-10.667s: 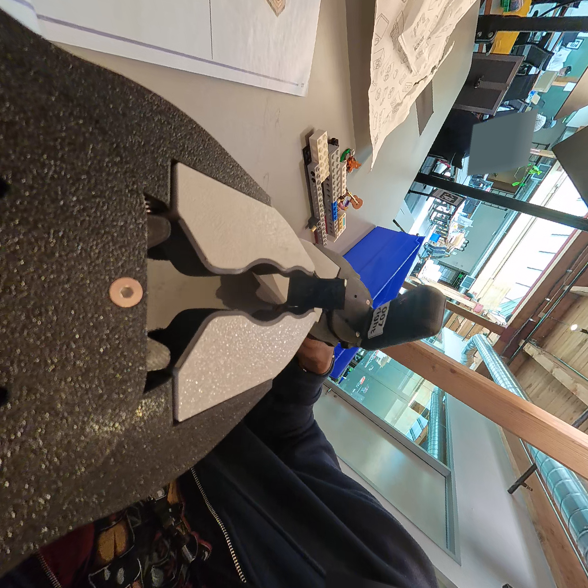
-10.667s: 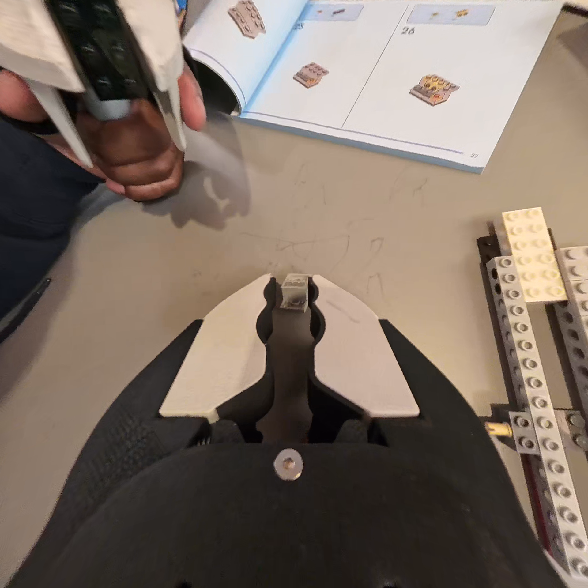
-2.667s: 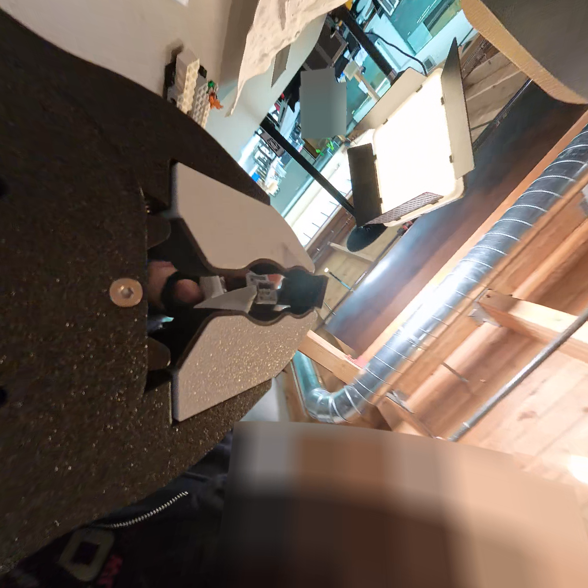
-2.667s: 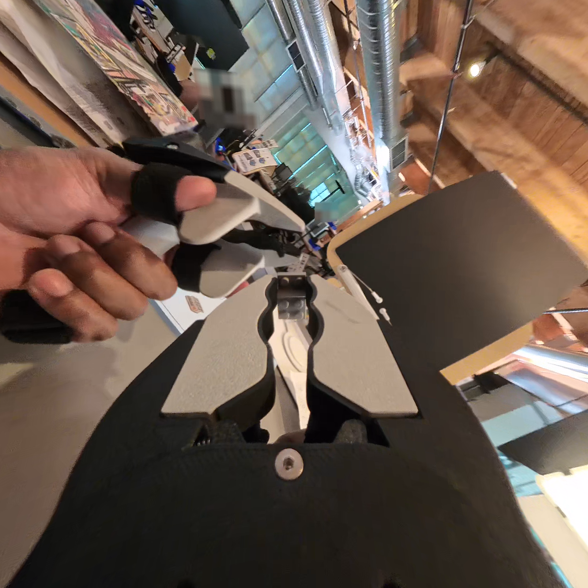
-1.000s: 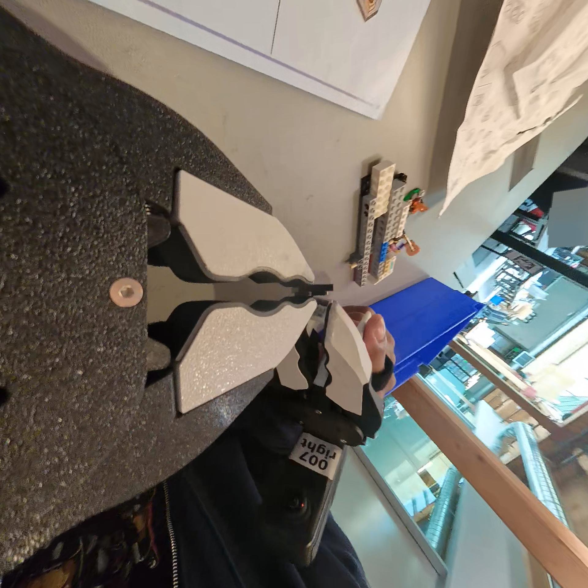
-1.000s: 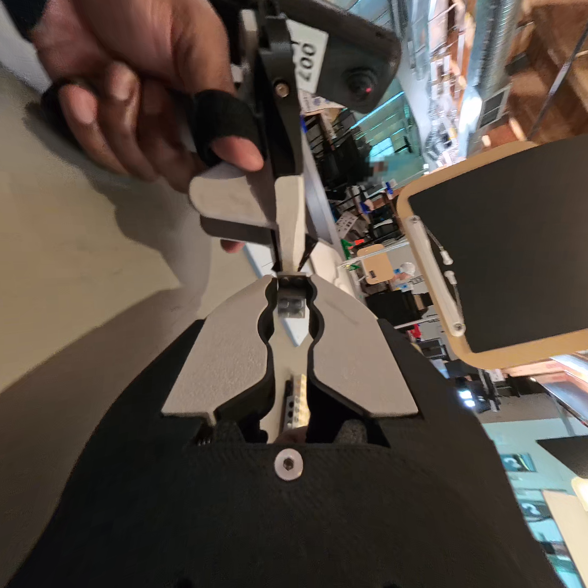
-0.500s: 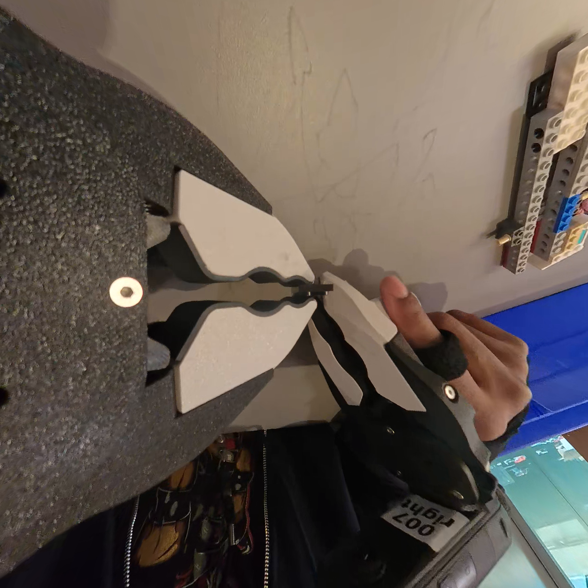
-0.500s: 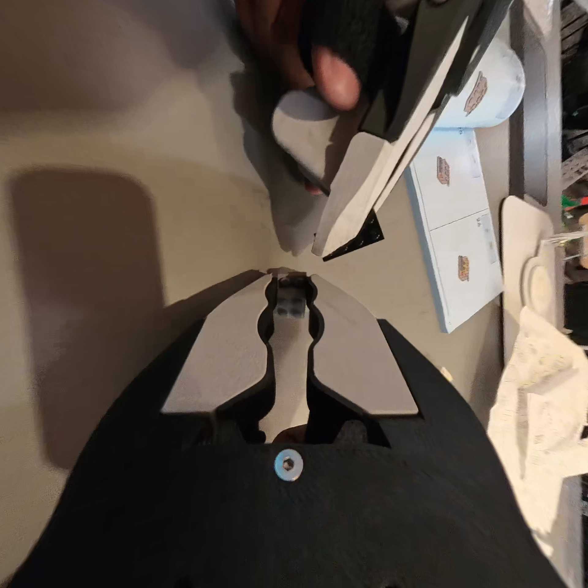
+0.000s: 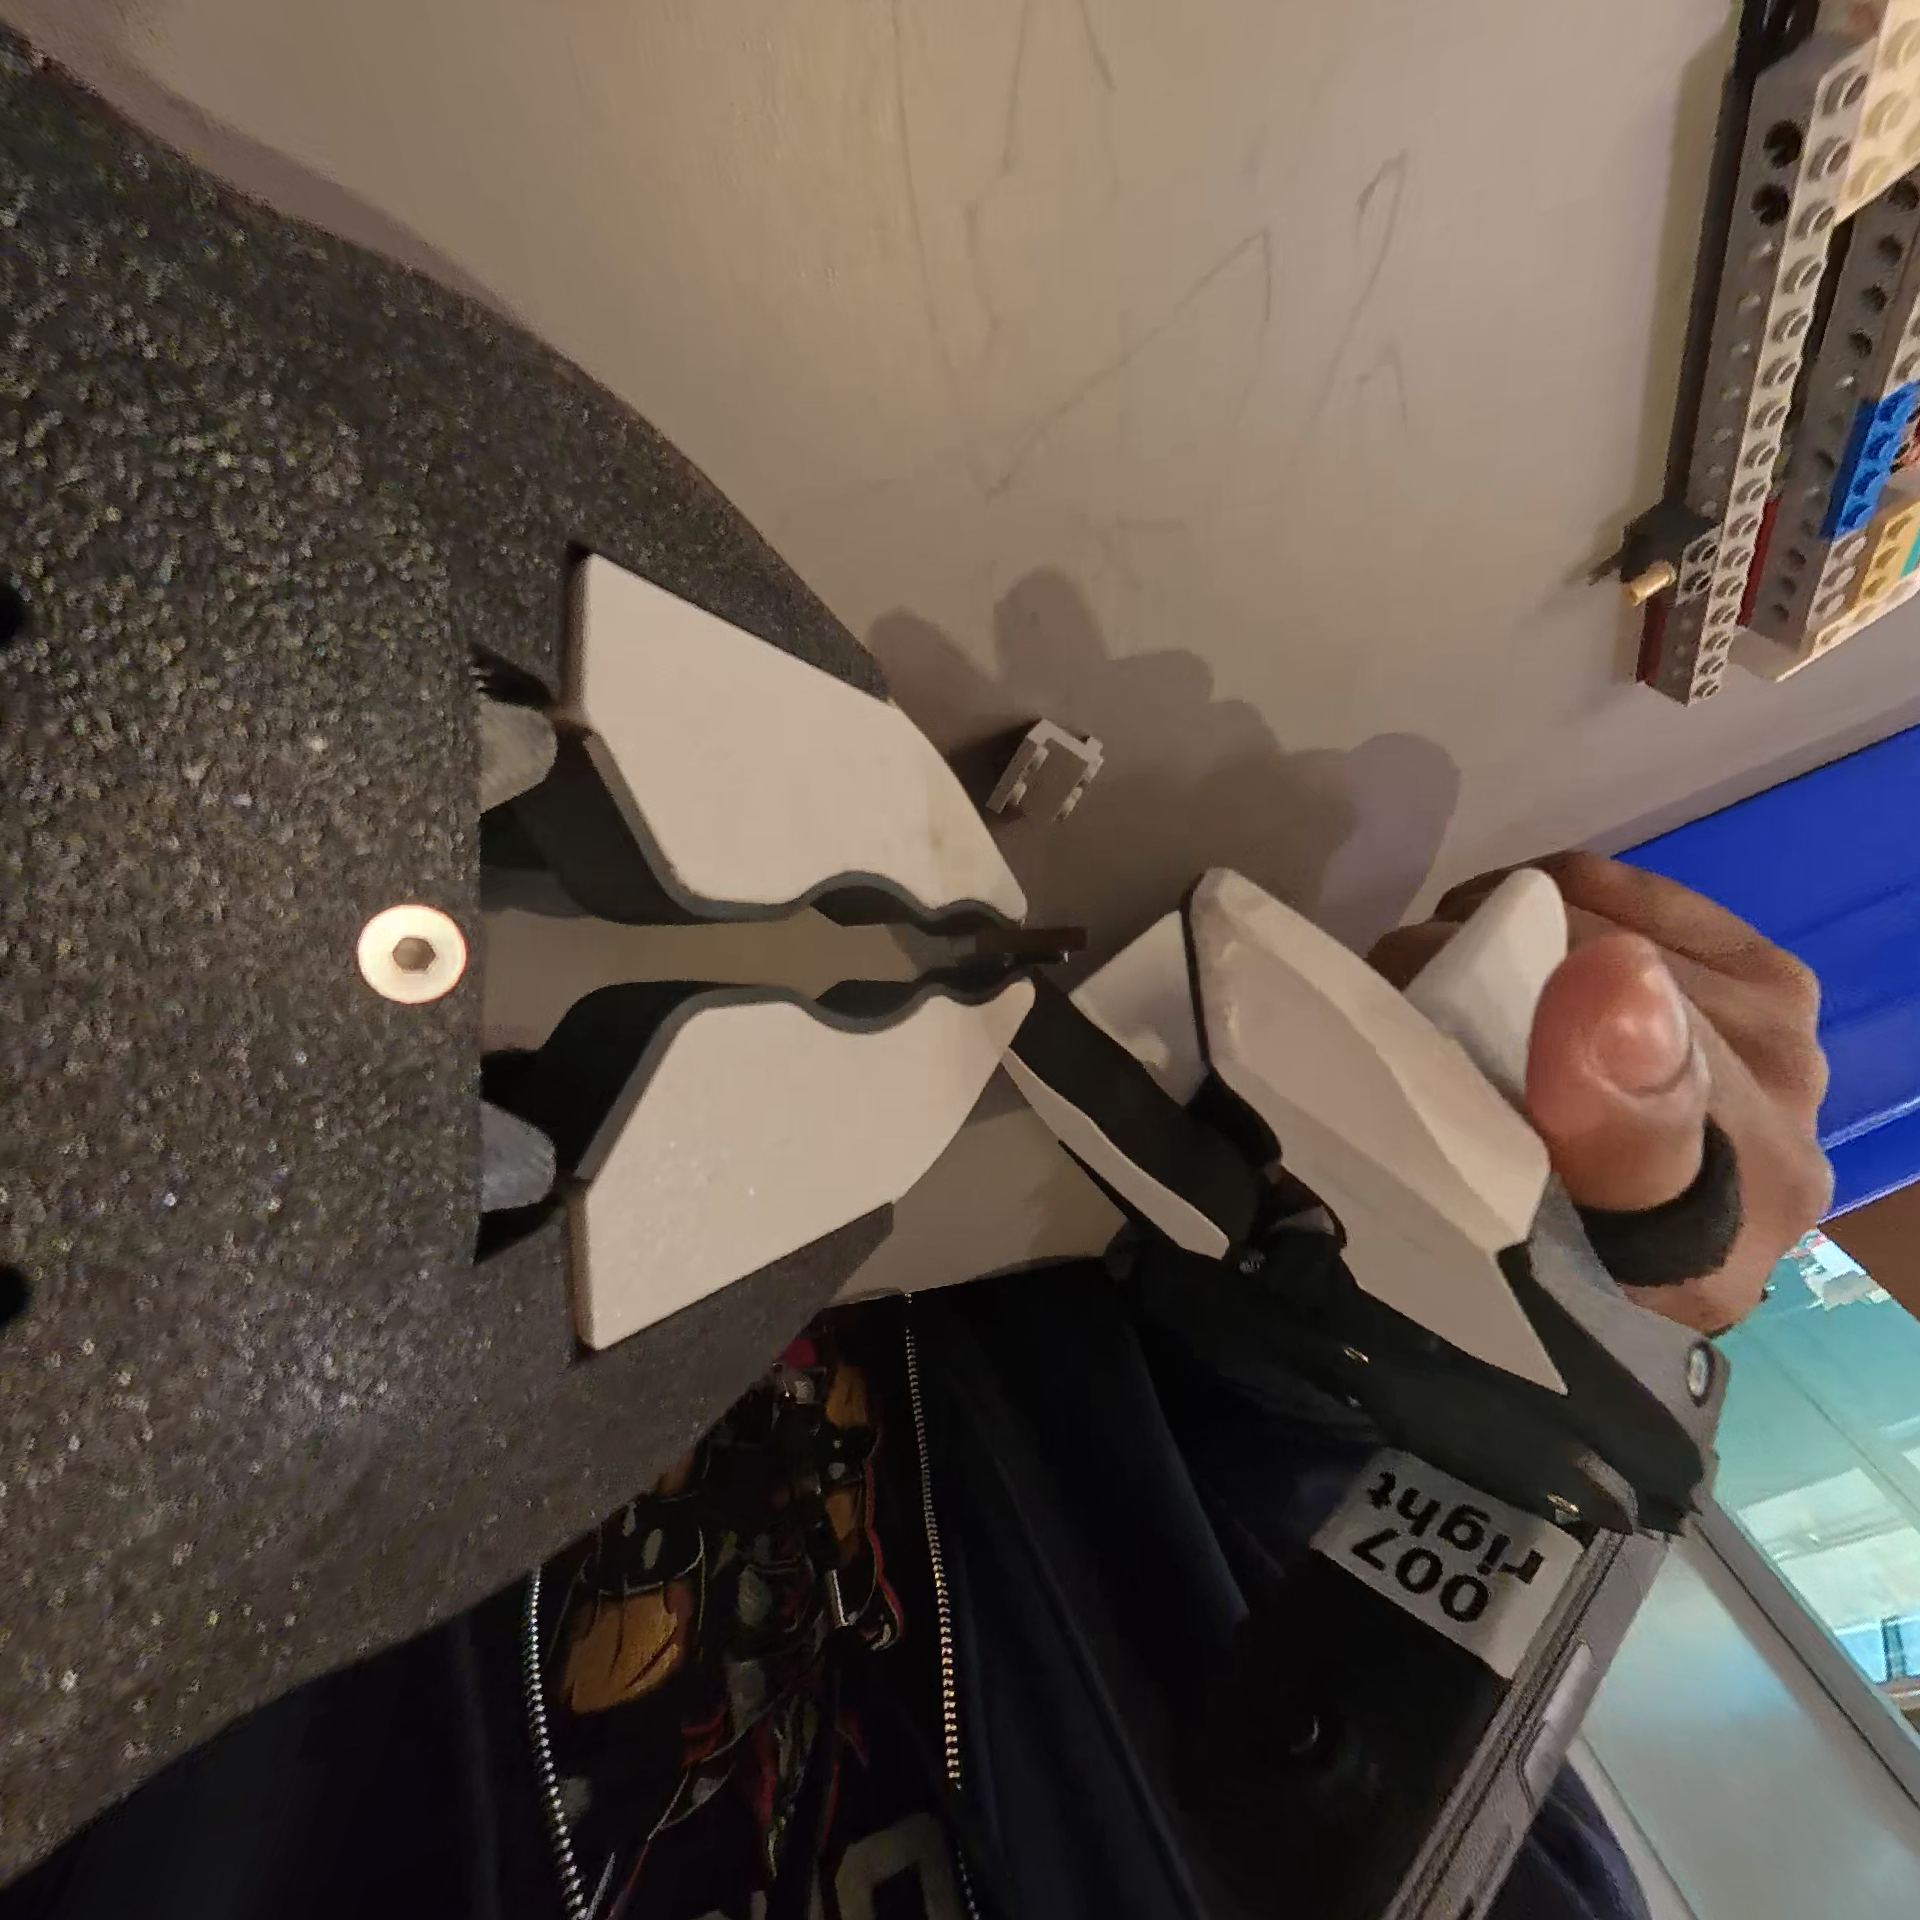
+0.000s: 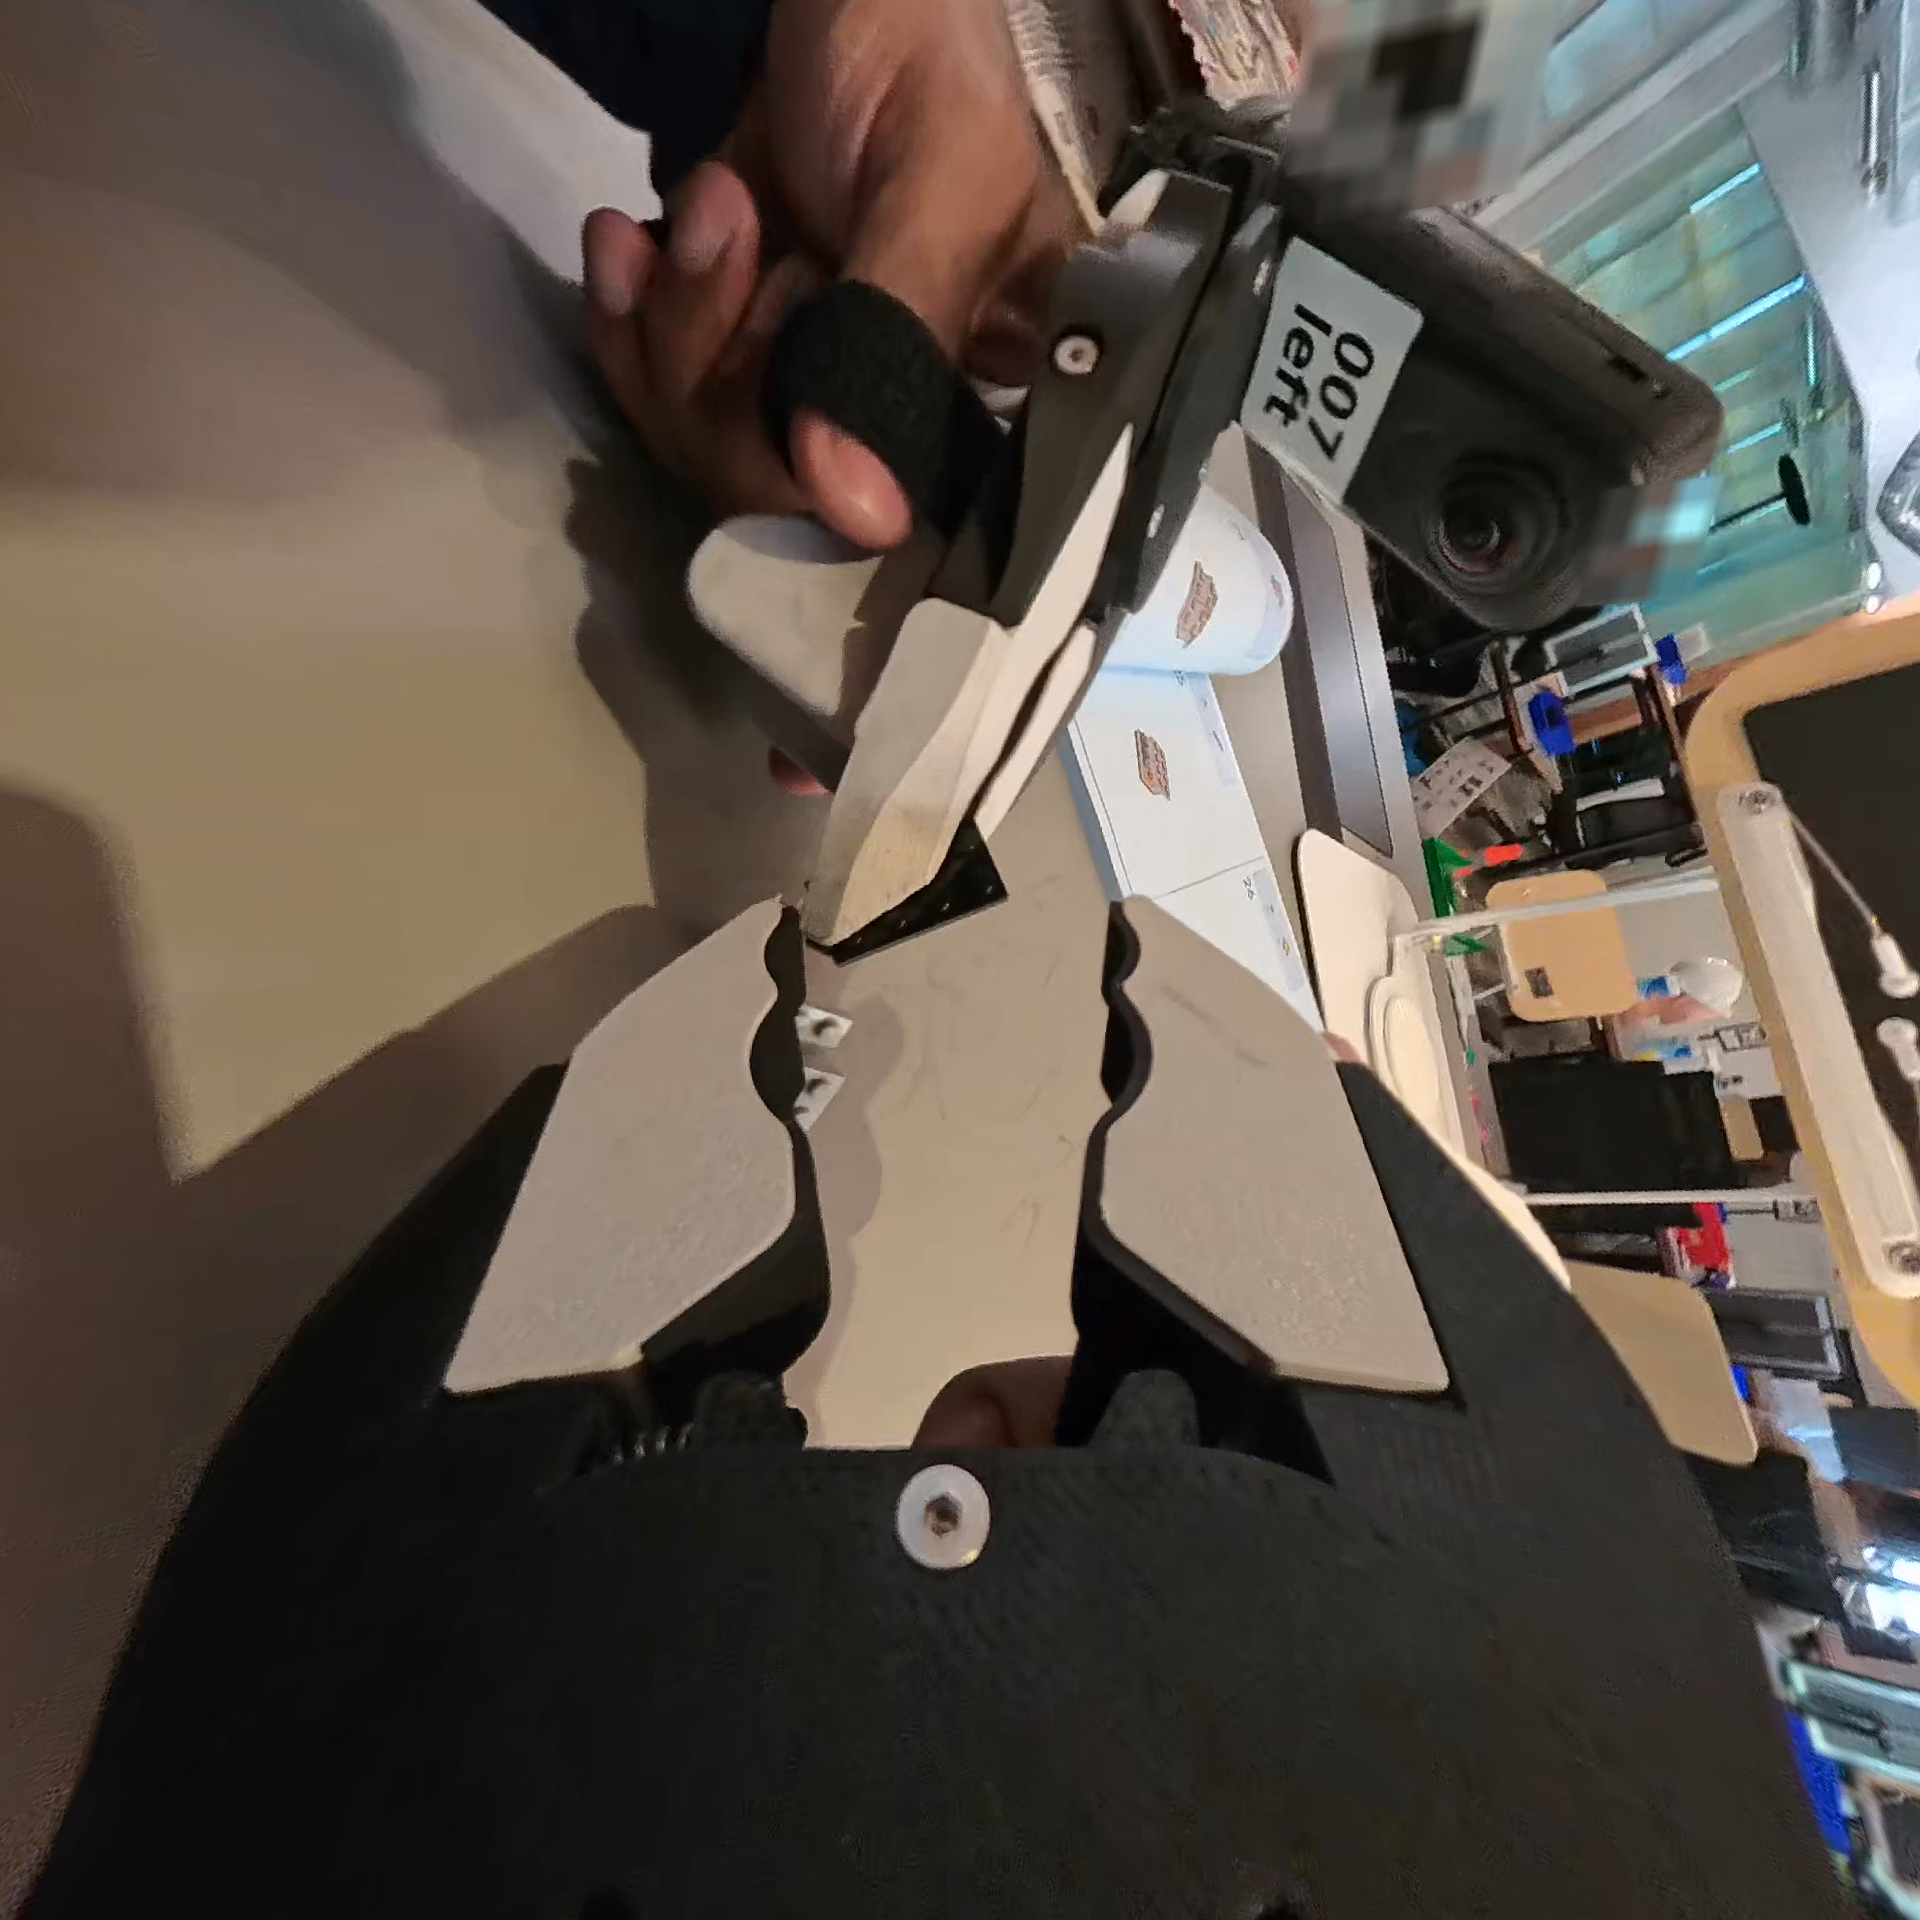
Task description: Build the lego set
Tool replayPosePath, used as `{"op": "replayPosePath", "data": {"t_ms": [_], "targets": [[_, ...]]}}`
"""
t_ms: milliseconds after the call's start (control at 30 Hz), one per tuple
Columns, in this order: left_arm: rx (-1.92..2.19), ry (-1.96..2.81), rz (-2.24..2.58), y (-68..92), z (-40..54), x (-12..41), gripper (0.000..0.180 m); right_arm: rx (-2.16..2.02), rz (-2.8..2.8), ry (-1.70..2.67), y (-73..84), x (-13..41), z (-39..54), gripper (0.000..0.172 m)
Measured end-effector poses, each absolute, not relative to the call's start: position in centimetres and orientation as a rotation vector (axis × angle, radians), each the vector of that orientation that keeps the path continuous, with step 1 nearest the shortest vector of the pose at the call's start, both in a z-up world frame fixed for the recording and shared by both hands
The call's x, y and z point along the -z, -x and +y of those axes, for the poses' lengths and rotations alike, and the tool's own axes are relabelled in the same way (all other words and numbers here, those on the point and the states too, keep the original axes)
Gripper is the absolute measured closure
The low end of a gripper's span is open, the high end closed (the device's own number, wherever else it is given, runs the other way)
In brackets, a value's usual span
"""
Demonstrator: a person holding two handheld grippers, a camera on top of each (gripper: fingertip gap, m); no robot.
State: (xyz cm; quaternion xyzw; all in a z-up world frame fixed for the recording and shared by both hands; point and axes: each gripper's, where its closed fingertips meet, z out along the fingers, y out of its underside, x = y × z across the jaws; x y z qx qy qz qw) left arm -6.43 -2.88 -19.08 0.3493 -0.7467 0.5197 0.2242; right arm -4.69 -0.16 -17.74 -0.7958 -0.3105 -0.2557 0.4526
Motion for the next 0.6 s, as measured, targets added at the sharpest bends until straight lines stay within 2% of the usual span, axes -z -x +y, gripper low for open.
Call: {"op": "replayPosePath", "data": {"t_ms": [233, 467, 600], "targets": [[-1.415, -0.882, -2.072, 7.5, -3.4, 18.9, 0.176, 0.616, -0.876, 1.939, 5.7, 18.0, -0.6, 0.123], [-1.398, -0.834, -2.093, 8.1, -3.7, 19.0, 0.175, 0.582, -0.917, 1.952, 6.5, 18.8, -0.5, 0.137], [-1.516, -0.887, -2.018, 6.7, -3.2, 17.8, 0.161, 0.675, -0.799, 1.952, 4.6, 18.0, 0.0, 0.137]]}}
